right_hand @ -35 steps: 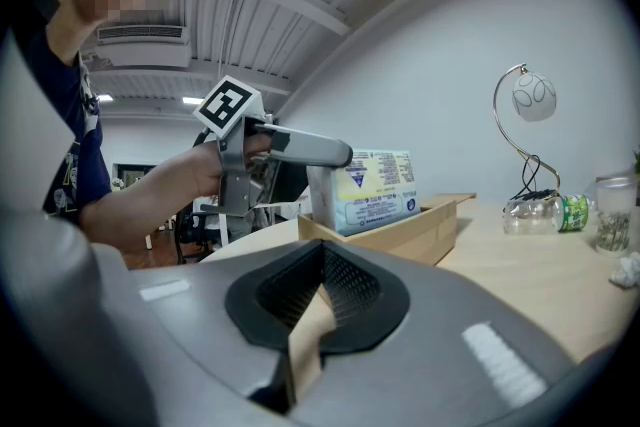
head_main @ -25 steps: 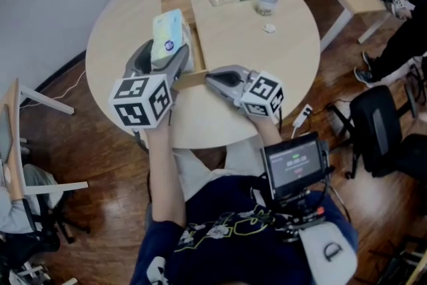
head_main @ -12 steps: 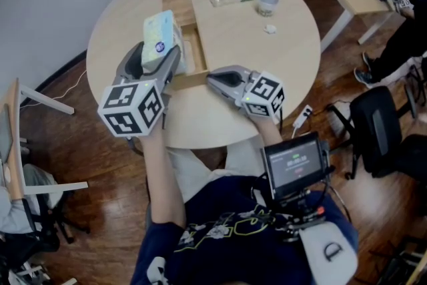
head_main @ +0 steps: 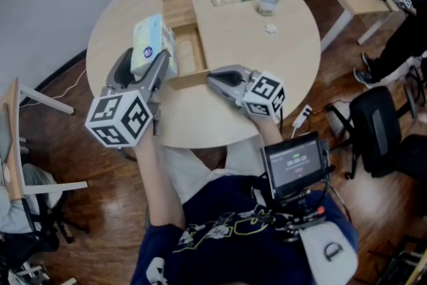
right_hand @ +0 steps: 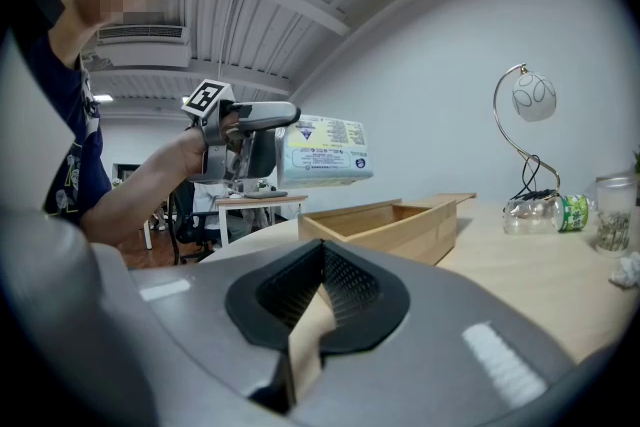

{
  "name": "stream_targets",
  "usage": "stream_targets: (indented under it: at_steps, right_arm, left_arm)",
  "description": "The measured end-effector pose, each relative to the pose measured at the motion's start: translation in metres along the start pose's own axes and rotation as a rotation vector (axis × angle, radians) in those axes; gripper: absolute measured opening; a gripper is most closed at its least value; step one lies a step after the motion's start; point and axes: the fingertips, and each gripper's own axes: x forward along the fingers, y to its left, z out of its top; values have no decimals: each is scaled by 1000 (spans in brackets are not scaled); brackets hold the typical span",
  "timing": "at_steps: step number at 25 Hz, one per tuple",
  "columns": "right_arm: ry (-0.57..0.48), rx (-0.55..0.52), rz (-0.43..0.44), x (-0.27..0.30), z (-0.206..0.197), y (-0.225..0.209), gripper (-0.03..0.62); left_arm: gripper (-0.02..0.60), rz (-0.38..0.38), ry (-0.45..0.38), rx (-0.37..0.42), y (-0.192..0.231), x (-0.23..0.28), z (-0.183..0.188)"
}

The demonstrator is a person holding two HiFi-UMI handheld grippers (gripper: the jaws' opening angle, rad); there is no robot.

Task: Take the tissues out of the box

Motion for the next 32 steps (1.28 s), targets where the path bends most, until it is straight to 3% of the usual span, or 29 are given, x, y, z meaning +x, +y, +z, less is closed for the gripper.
stream_targets:
  at_steps: [5,16,26,32]
  right_arm:
    - [3,3,1,0,0,1,-3]
    - [-7,-2,8,-1,-1,-1,-3]
    - [-6,-3,11,-3,1,0,-3]
    - [-1,-5,9,-3,-1,0,-3]
  left_arm:
    - [357,55,10,10,16,-15,-7]
    - [357,100,59,-22,41,-29,-40]
    - [357,80,145,-53,42,-23,-95]
    - [356,38,139,-66,30,-21,-100]
